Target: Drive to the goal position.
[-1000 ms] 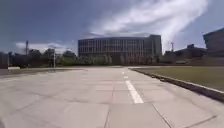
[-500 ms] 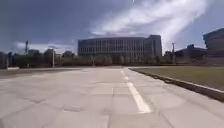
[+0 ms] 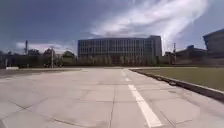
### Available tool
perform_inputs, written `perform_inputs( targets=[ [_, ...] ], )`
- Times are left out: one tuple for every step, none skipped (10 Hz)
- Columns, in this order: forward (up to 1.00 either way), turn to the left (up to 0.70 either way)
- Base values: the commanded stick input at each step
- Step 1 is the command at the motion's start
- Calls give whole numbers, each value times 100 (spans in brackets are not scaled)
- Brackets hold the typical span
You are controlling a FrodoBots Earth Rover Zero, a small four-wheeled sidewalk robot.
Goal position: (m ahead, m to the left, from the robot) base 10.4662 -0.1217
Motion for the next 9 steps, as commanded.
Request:
perform_inputs(
  targets=[
    [70, 0],
    [70, 0],
    [70, 0],
    [70, 0],
    [70, 0],
    [70, 0],
    [70, 0],
    [70, 0],
    [70, 0]
  ],
)
